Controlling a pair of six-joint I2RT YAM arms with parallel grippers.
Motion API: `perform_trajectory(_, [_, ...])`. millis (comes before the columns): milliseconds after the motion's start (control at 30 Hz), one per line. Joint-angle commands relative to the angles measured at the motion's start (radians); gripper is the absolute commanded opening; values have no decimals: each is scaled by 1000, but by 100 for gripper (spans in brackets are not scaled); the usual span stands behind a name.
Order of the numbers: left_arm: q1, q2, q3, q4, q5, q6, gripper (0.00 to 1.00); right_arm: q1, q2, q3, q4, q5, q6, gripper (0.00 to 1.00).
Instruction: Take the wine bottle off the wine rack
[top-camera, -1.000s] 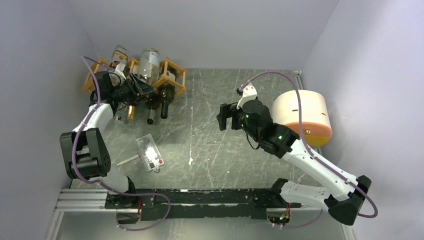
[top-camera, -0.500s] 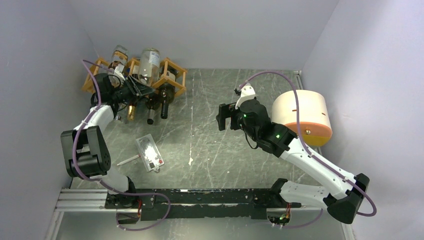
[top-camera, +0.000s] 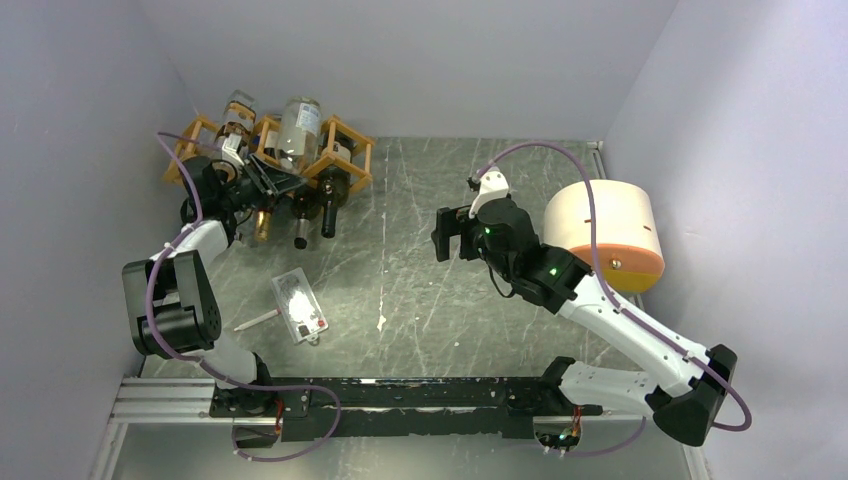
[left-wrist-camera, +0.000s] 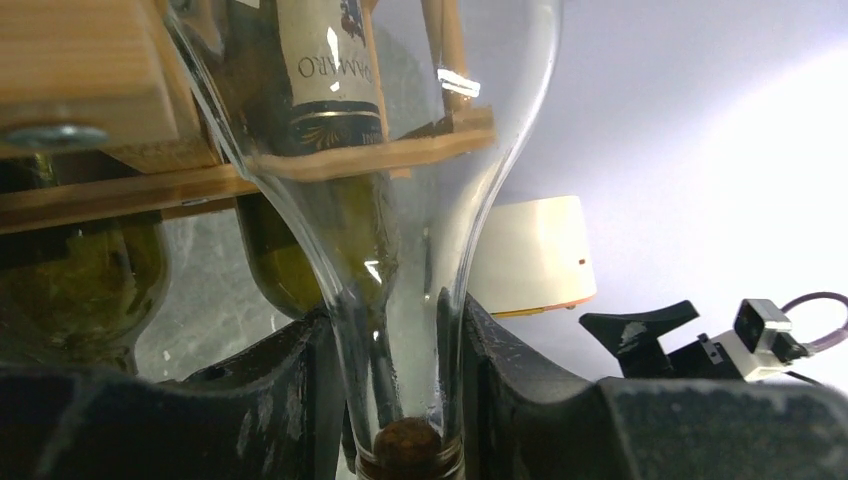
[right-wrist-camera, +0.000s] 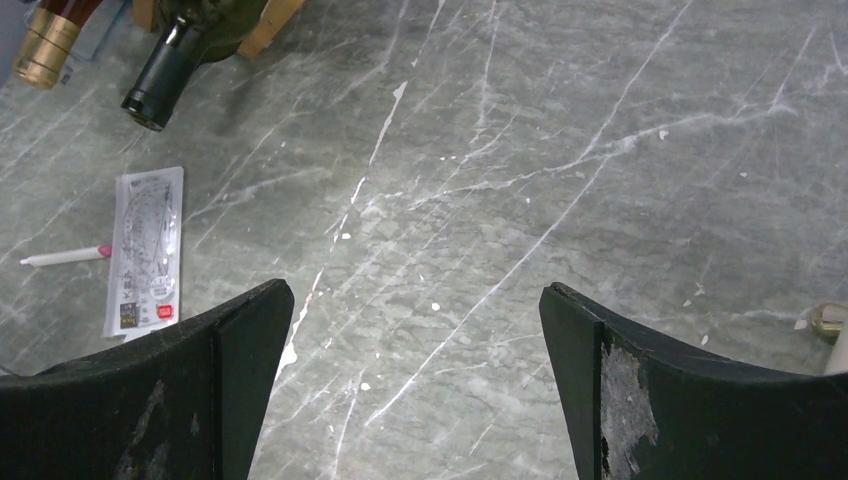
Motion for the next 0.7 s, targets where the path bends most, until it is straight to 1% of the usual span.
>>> perform_trajectory(0, [12, -50, -19, 261, 138, -93, 7, -5, 5, 2, 5, 4, 11, 100])
perform_trajectory(267, [28, -32, -67, 523, 163, -314, 7, -5, 23, 8, 7, -4, 12, 100])
perform_trajectory(500, [34, 12, -104, 798, 170, -515, 7, -5, 30, 8, 10, -7, 15, 100])
perform_trajectory(600, [35, 13, -108, 834, 163, -540, 7, -4, 36, 9, 12, -9, 12, 100])
perform_trajectory(667, [34, 3, -108, 826, 159, -533, 7, -5, 43, 11, 11, -9, 12, 100])
